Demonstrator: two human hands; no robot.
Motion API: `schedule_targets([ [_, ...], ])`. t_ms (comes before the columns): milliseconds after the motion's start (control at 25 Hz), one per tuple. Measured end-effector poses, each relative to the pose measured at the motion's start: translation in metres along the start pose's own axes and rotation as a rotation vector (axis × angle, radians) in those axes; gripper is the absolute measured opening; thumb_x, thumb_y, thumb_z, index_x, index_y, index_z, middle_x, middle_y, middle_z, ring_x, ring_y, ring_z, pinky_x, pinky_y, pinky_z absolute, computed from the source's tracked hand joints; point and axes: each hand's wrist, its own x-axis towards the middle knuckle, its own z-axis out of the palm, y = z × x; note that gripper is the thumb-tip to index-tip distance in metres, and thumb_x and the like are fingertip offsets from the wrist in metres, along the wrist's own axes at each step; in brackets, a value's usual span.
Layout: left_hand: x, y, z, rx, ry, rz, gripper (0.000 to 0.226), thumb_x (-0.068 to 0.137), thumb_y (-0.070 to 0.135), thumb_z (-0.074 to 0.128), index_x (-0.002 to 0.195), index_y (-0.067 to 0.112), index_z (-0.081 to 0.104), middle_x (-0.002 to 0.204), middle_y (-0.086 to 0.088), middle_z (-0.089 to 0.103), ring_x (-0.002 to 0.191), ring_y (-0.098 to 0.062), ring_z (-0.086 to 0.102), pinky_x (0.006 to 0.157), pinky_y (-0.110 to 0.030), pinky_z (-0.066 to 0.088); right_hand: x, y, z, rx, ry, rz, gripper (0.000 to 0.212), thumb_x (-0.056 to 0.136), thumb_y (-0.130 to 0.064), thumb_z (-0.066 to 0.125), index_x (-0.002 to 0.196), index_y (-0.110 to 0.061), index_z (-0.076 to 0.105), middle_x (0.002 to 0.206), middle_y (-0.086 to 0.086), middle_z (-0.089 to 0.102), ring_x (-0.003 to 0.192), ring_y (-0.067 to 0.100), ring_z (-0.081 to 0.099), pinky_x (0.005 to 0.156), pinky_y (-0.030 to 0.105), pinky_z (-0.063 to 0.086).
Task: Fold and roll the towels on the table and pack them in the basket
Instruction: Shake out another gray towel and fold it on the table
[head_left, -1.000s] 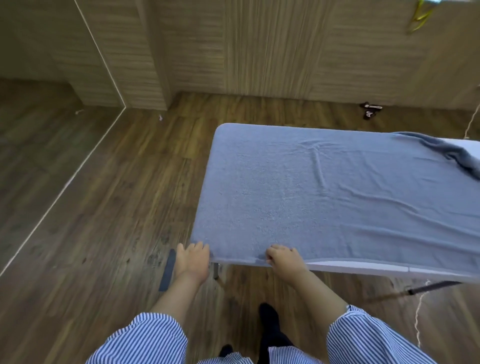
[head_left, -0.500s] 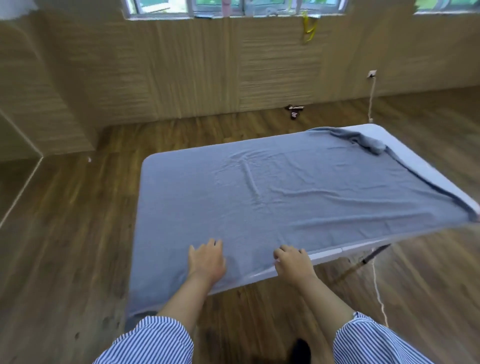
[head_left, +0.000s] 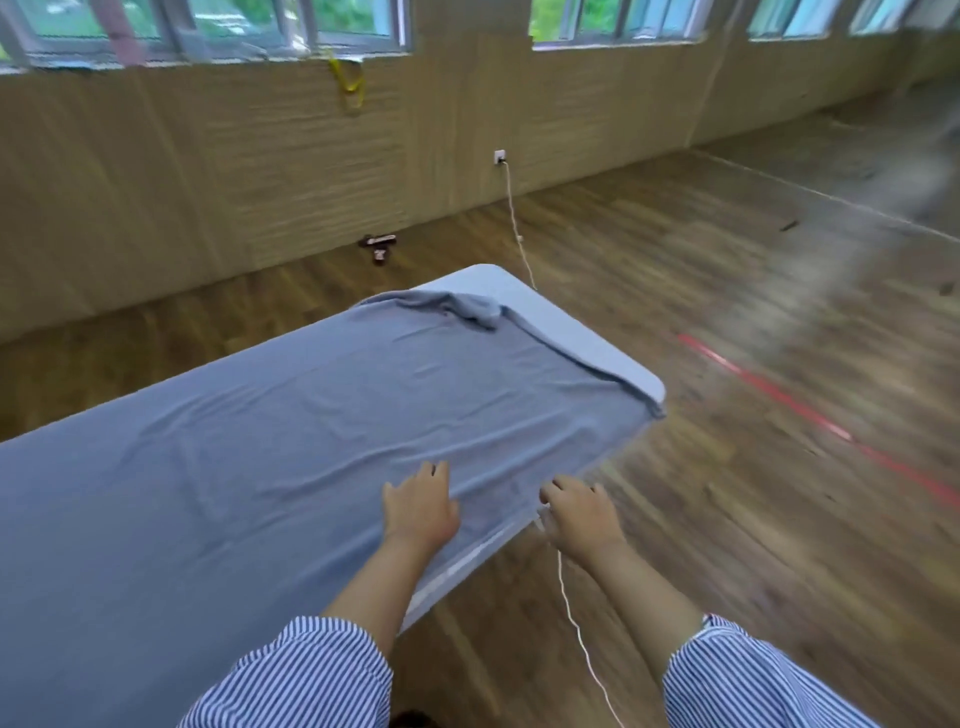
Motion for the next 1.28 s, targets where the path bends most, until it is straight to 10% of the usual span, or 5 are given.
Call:
schedule_targets([
  [680,0.293,0.198,0.017,0.006,-0.069,0.072,0.041,0.091,0.031,0.044,0.130,0.018,0.041,0.129,-0.001,0.049,0.115,-0.023,0.054,0.090,-0.039,0.040,0.213,0.231,0.005,0.026,0.065,0.087,0.016,0.058,-0.027,0.071,0.066,-0.022,0.058,0.069,-0.004,0.058,0.061,0.020,0.061,0.050,0.031,0.046],
  [1280,0.364,0.290,0.053,-0.308,0.111,-0.655,0.028,0.088,0.024,0.052,0.111,0.008,0.051,0.111,-0.011,0.053,0.103,-0.032,0.055,0.076,-0.041,0.046,0.412,0.338,0.022,0.210,-0.174,-0.681,0.032,0.086,-0.018,0.055,0.116,-0.011,0.059,0.119,0.006,0.059,0.110,0.029,0.054,0.086,0.038,0.043],
])
